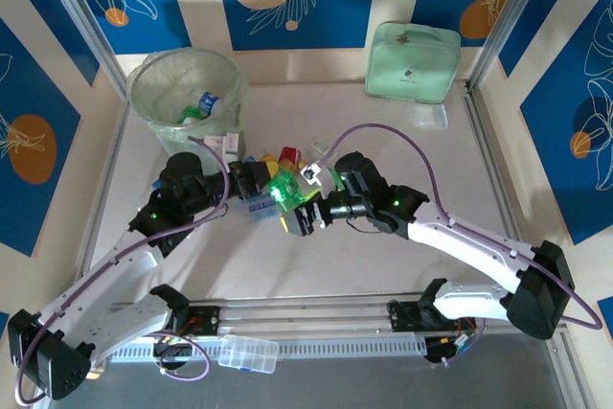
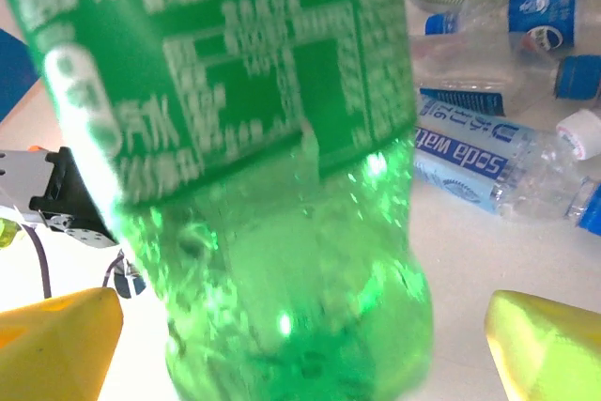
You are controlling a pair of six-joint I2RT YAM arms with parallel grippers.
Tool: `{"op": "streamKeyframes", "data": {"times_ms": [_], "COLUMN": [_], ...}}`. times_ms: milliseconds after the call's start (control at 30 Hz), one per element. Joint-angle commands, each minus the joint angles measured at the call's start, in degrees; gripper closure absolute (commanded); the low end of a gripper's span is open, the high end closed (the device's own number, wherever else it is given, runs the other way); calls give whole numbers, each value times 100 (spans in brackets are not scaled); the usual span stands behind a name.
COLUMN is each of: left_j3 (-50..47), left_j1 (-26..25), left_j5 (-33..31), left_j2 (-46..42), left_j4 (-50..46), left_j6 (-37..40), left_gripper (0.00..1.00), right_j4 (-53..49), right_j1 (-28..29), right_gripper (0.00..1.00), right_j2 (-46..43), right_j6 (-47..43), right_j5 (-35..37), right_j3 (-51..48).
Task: Put the plastic bottles in the bin
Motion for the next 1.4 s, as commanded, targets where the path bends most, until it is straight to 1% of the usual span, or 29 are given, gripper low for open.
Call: {"op": "streamKeyframes", "data": {"times_ms": [0,100,200,433,600,767,900,1033,1200,1367], "left_j3": [407,739,1181,2392,3285,4106,4530,4877,5070,5138], "left_j1": [146,303,478,1022,1785,2238,2558,3001,3515,3764], "left_j5": [-276,-325,-572,-649,-357,-332,-509,-549,-332,-270], "left_j2": [-98,-28,35,633,1250,1850,2279,2715,3139,3495], "left_j4": [-460,-738,-1085,-1734,-1830,-1698,-1511,-1507,-1370,-1304], "left_j6": [335,526,749,1073,745,323,149,-165,-552,-727], "left_gripper": [100,100,100,100,100,100,100,100,100,100], "right_j4": [-29,-70,-108,-41,-90,1,-2,-61,-119,-178], "right_j1": [-98,-142,-179,-491,-657,-727,-736,-745,-762,-771], "right_gripper": [1,1,1,0,0,0,0,0,1,1], "right_j2": [-265,-445,-646,-1021,-1095,-1110,-1084,-1169,-1271,-1228], "right_j6": [-9,-7,-26,164,193,308,285,249,205,168], "right_j5": [172,385,672,692,471,307,220,309,383,409], "right_j3": [-144,-198,-253,-381,-375,-422,-410,-436,-477,-442]}}
